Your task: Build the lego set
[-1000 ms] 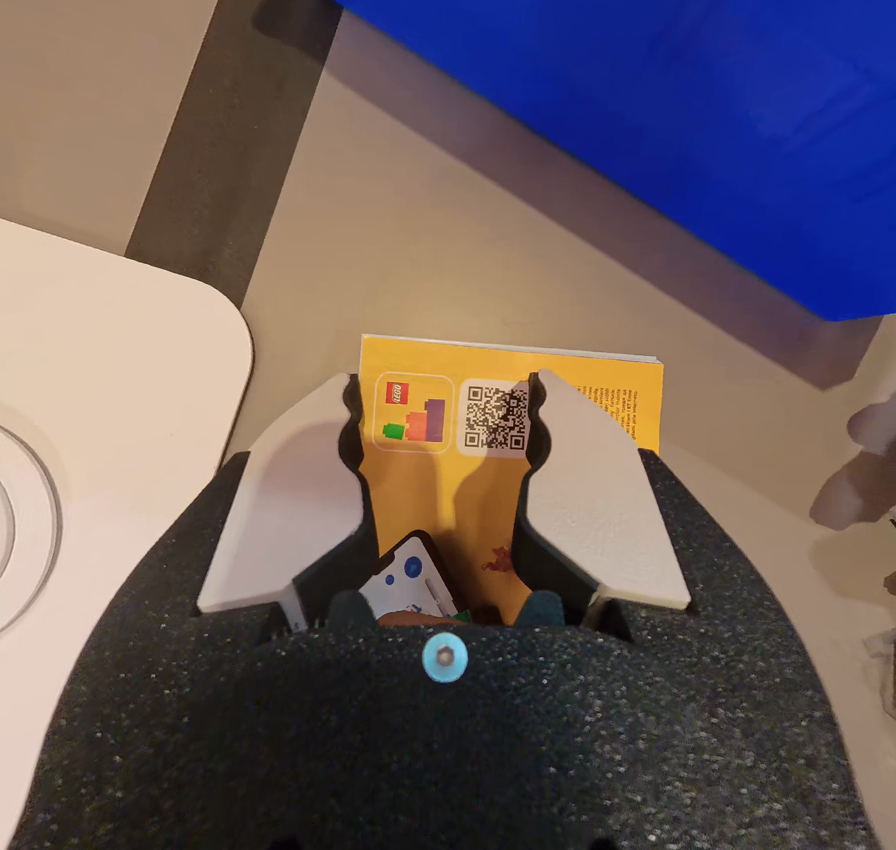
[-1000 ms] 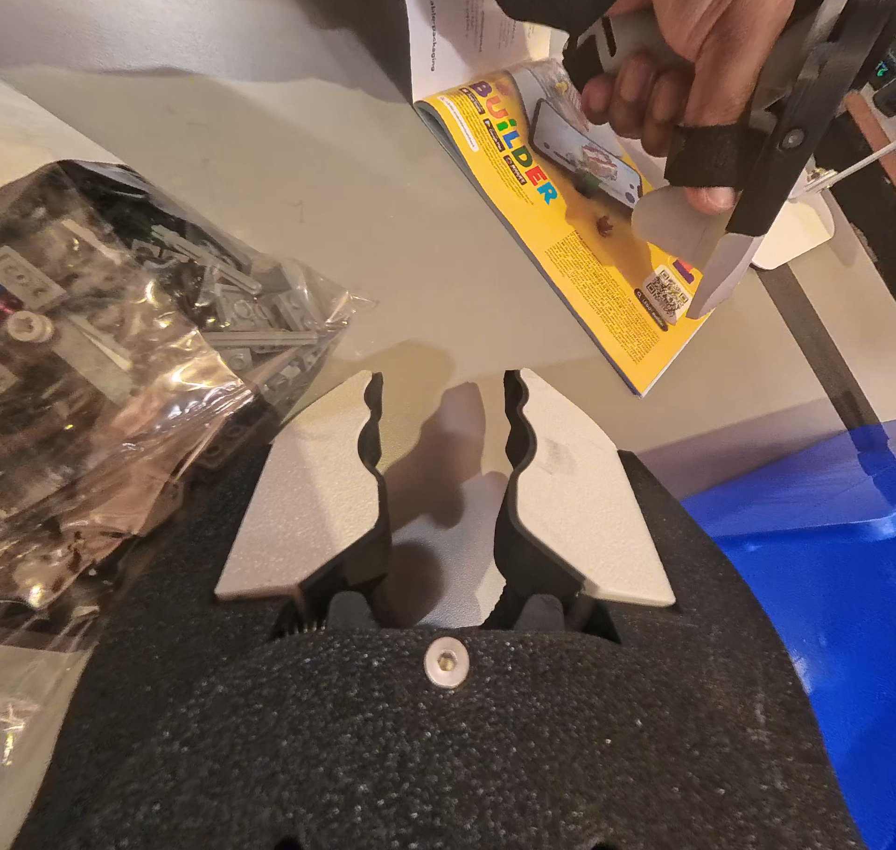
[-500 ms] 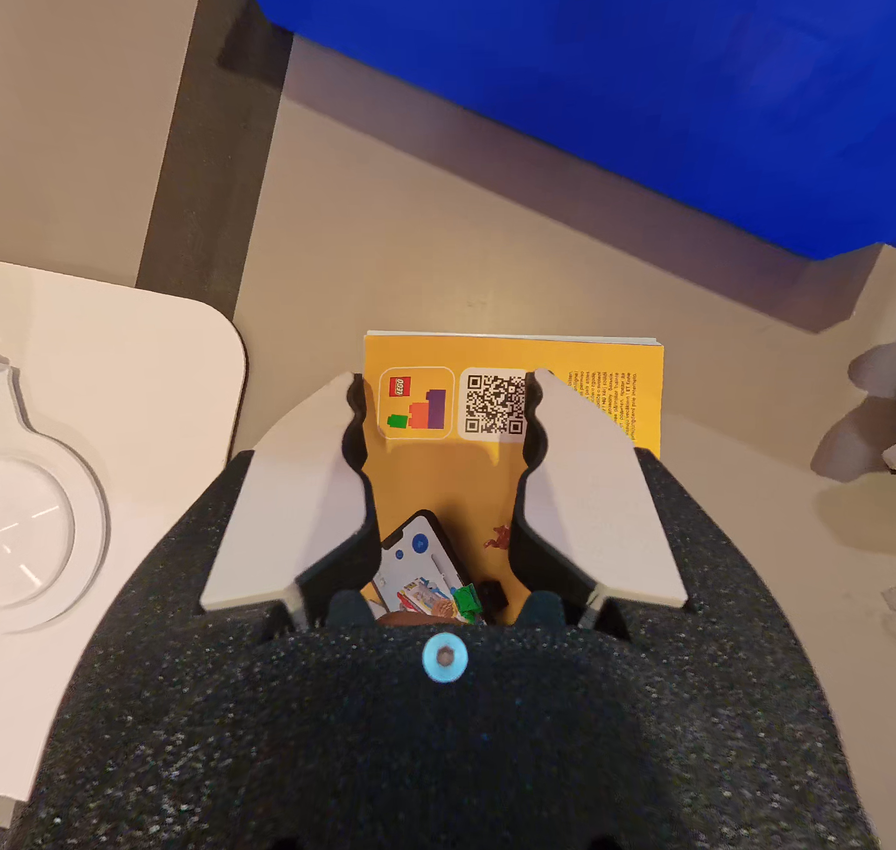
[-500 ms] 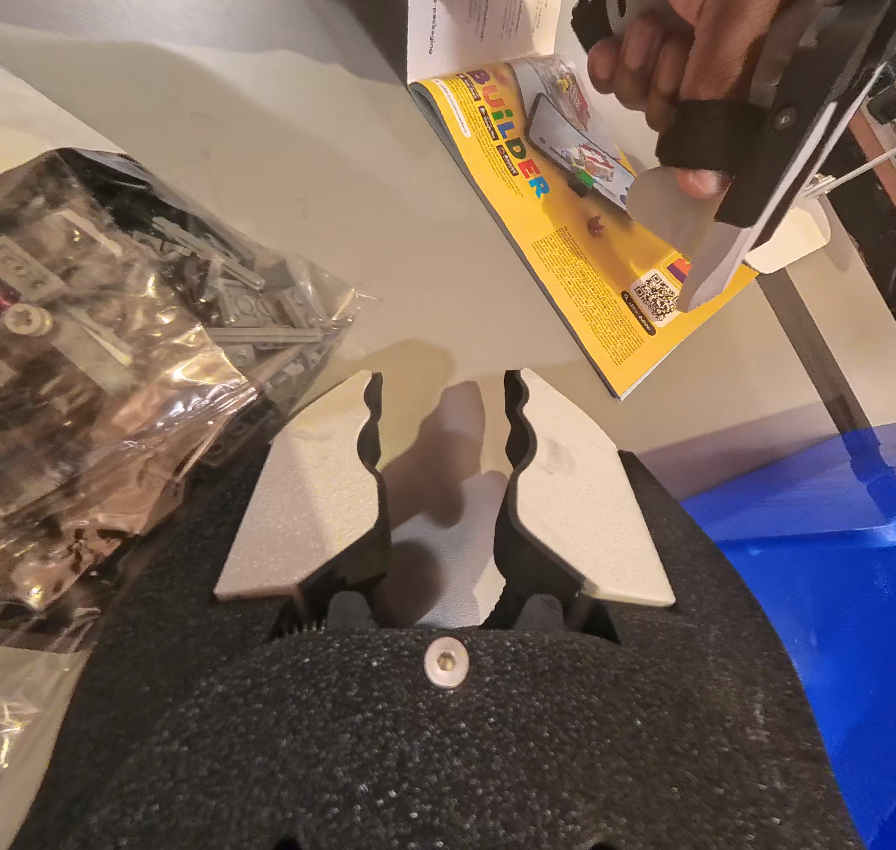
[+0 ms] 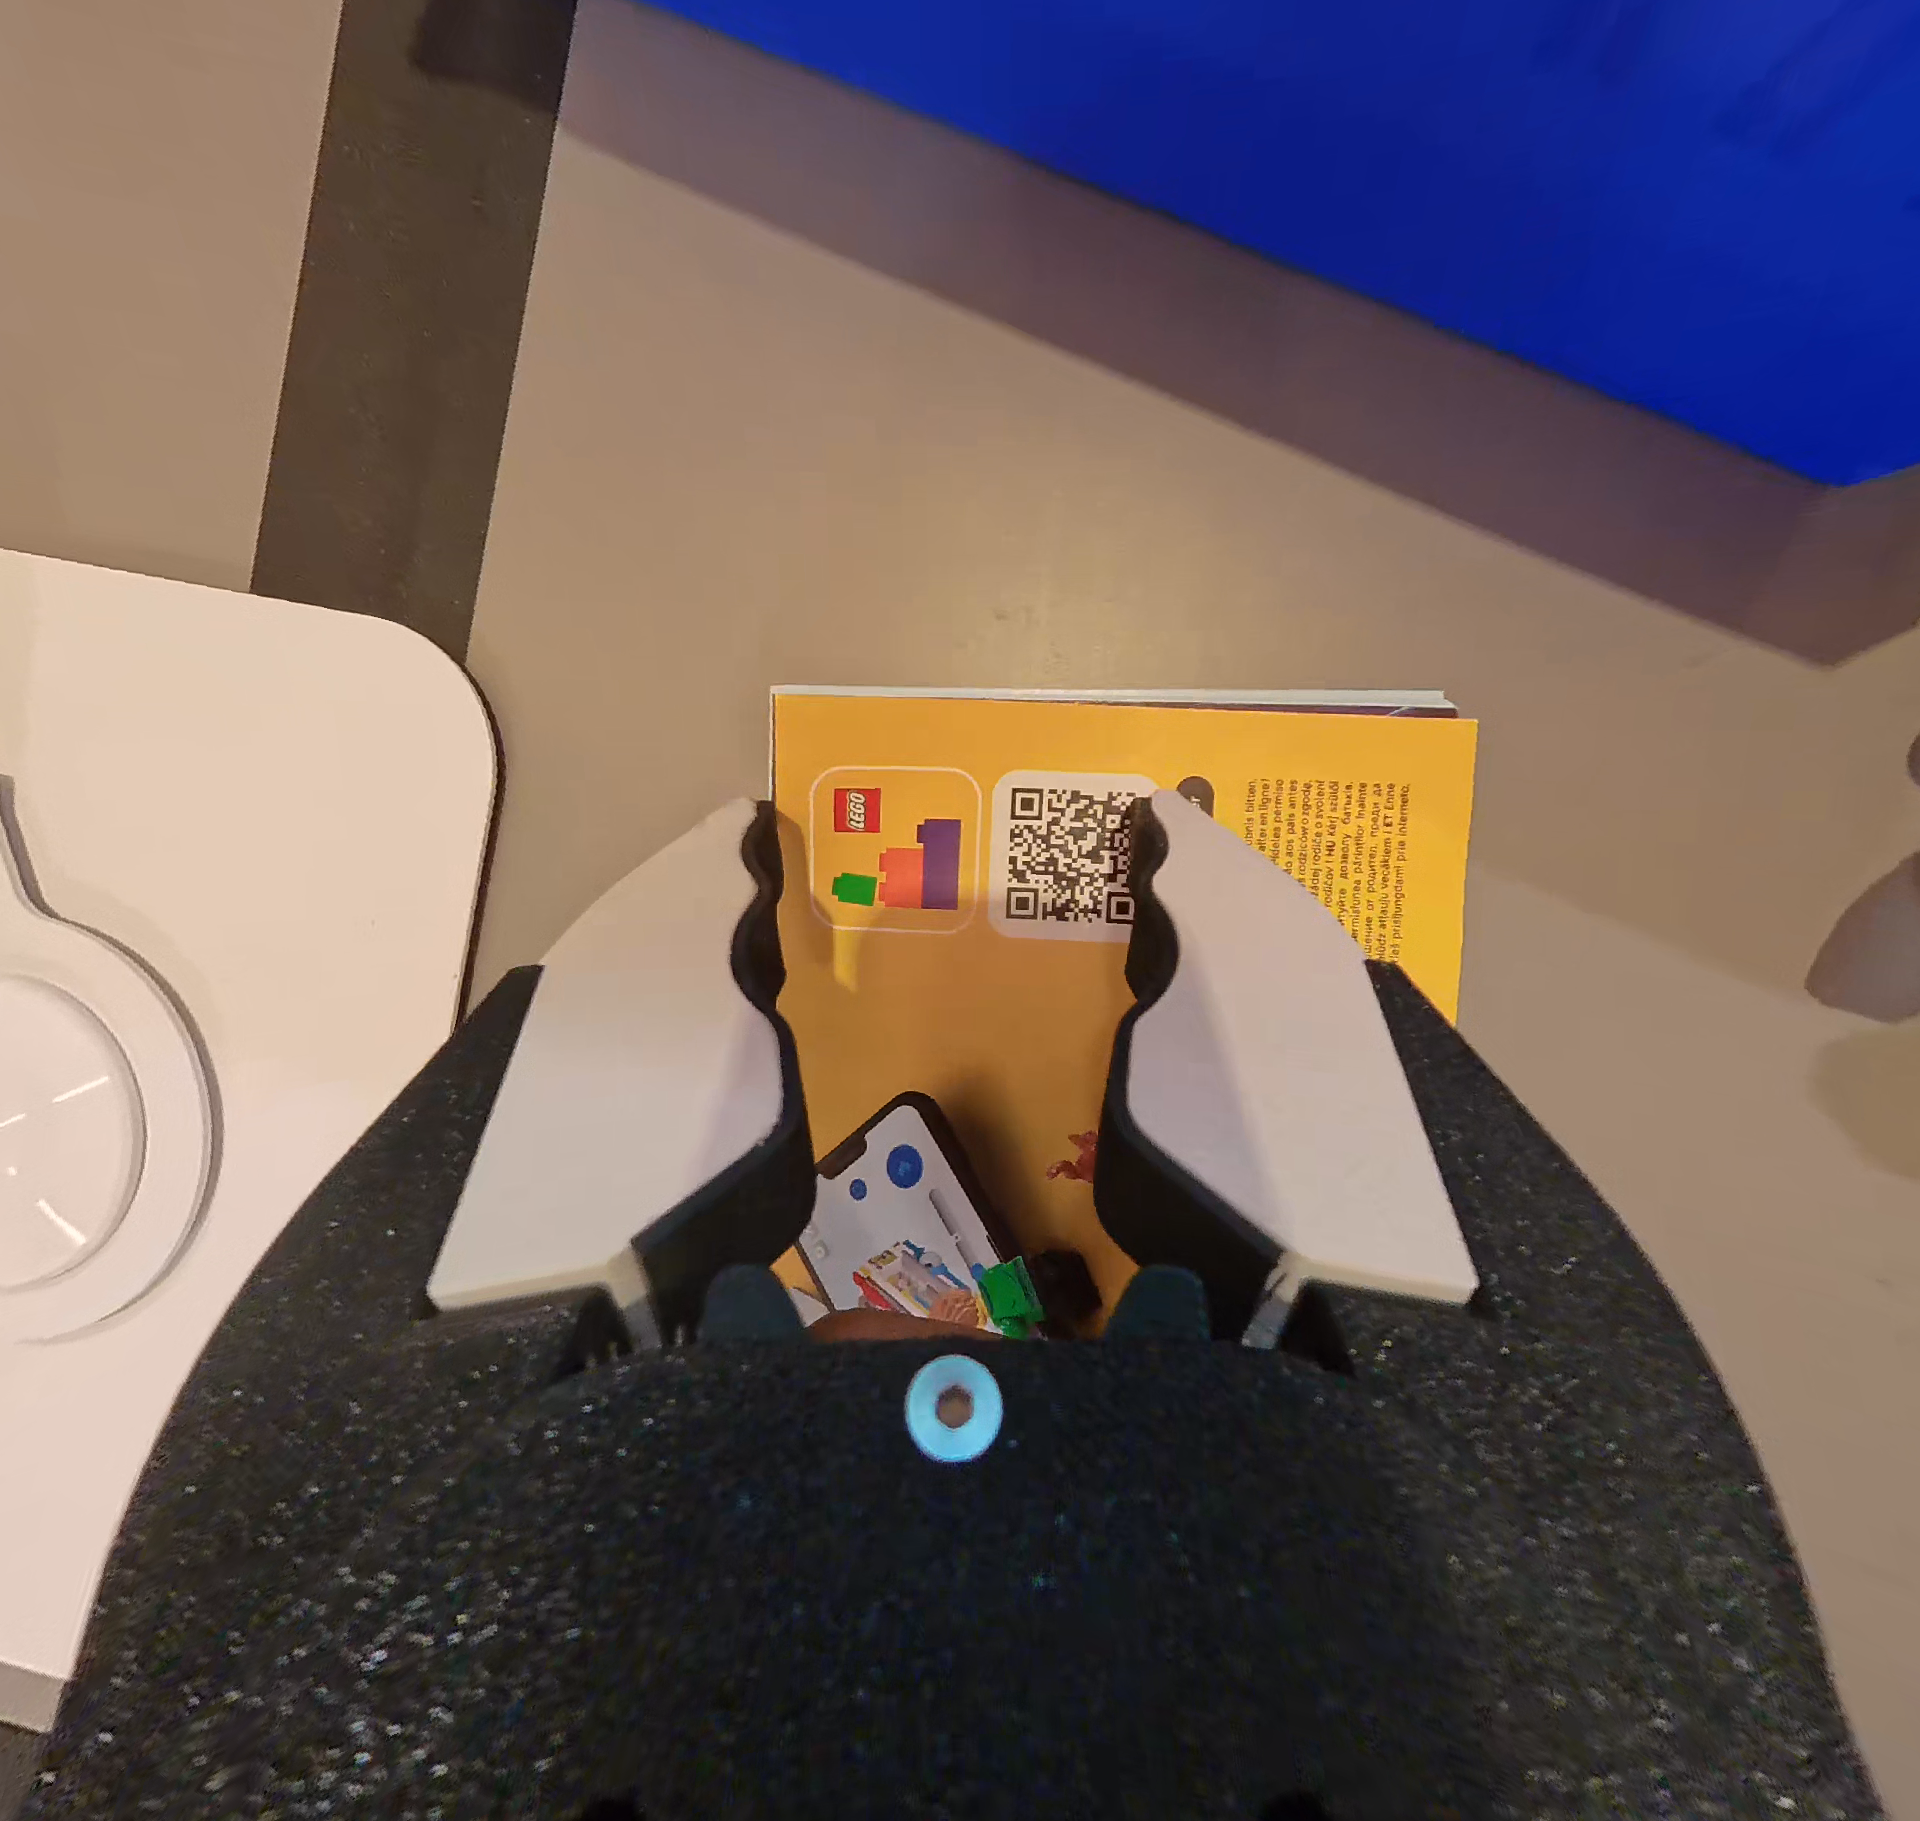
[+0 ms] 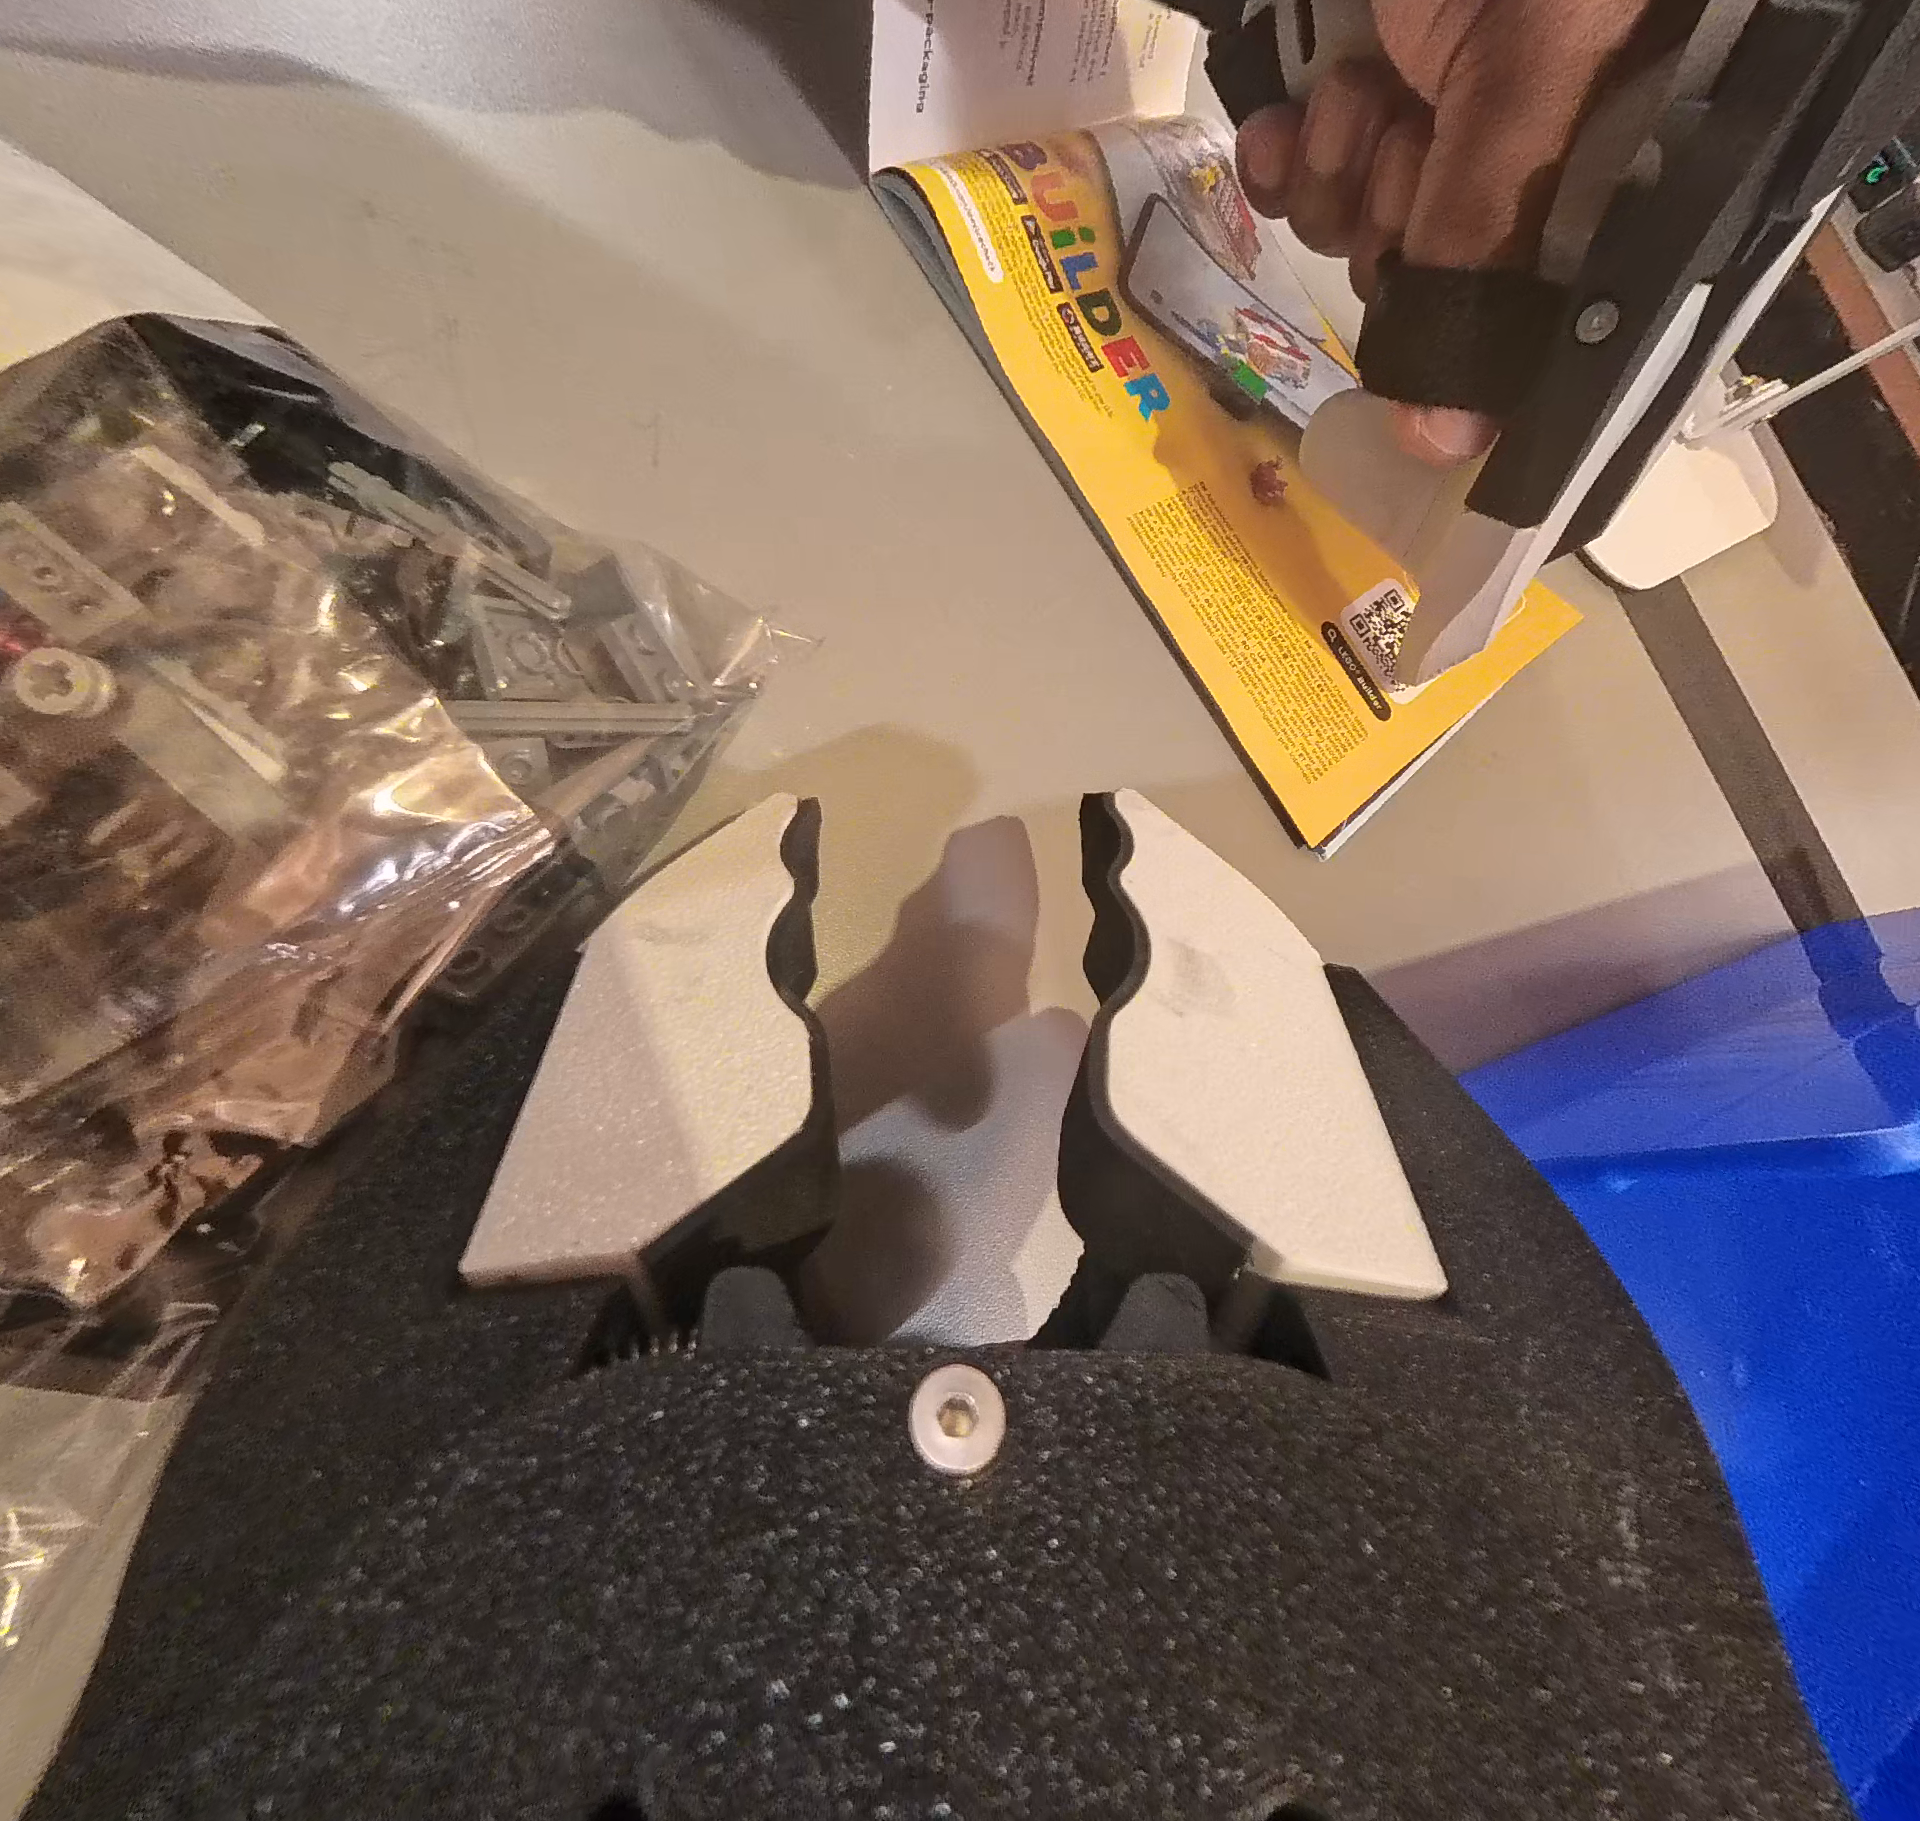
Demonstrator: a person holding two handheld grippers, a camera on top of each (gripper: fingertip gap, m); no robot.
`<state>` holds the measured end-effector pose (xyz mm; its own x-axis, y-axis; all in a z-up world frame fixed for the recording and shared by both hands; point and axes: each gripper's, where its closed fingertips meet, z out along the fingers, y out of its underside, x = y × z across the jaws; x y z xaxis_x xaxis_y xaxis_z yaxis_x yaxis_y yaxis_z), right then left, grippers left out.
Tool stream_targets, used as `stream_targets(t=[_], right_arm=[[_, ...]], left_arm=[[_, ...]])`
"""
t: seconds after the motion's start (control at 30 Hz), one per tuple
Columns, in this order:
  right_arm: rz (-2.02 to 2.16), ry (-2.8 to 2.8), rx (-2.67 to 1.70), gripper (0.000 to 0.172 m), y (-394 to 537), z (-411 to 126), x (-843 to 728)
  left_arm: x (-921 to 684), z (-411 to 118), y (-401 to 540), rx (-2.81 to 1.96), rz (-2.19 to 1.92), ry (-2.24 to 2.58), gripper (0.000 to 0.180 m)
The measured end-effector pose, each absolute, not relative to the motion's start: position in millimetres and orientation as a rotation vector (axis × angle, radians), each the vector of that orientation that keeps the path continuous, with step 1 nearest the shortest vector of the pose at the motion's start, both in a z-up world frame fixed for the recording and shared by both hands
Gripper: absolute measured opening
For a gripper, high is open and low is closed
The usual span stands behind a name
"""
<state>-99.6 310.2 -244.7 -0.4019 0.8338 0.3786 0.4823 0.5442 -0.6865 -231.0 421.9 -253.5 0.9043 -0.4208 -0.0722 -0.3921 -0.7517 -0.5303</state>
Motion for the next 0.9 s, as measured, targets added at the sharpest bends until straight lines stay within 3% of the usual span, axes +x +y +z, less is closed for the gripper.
stream_targets(t=[0.9], right_arm=[[0.606, -2.054, -1.034, 0.047, 310, -244, -99]], left_arm=[[-212, -257, 405, -2.543, -0.078, 0.814, 0.061]])
